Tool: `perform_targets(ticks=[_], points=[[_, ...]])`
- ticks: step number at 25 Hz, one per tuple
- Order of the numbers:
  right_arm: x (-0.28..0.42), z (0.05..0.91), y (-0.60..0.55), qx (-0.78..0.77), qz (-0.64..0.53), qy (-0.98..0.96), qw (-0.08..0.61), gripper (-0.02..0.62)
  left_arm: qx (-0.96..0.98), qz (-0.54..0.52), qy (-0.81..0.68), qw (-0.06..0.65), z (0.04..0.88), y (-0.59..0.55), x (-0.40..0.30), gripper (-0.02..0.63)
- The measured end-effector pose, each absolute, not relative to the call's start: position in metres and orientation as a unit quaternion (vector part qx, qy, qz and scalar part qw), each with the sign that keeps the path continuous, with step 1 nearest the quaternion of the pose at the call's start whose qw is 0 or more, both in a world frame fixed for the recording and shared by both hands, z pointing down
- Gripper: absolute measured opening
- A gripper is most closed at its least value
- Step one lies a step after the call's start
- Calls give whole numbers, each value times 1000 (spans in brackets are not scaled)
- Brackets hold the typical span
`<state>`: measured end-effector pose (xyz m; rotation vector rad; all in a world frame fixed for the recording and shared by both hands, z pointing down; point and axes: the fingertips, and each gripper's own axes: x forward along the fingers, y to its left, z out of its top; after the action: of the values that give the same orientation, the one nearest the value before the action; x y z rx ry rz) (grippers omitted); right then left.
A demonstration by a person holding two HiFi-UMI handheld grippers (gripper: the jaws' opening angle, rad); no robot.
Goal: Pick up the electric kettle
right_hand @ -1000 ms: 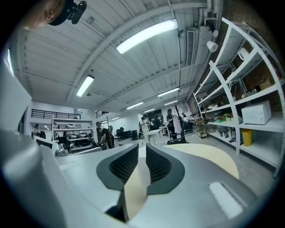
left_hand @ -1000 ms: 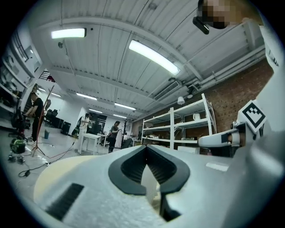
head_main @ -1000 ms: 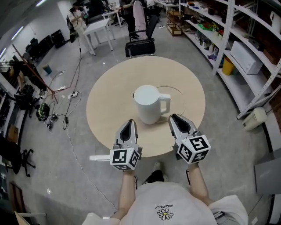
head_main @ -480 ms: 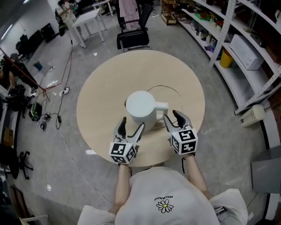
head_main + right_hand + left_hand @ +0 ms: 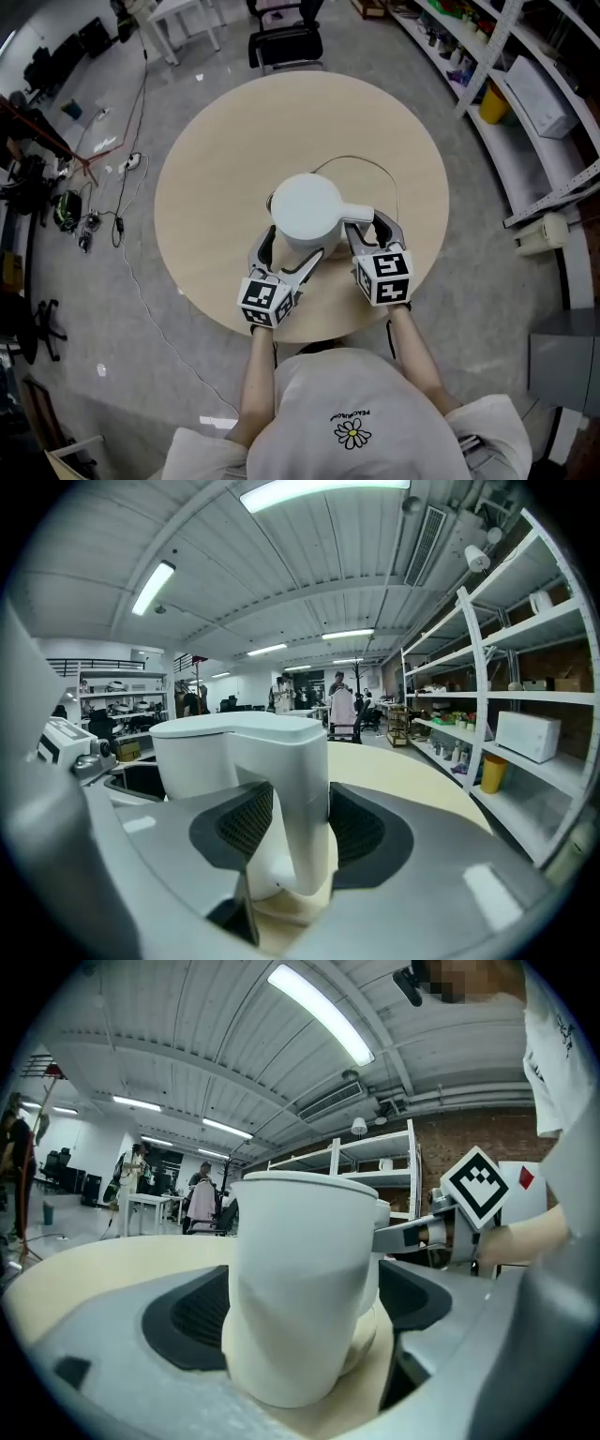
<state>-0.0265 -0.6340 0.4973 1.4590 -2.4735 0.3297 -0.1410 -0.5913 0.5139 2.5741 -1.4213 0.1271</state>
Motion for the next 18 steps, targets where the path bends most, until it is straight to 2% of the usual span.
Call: perform_targets(ticks=[7,18], points=[[-29,521,-645,517,126,-834,146,153,880,71,-456,113,544,-604,-137,502],[-23,539,-656,558,119,-806,159,101,889,55,-437,124,549,-610,-135,528]])
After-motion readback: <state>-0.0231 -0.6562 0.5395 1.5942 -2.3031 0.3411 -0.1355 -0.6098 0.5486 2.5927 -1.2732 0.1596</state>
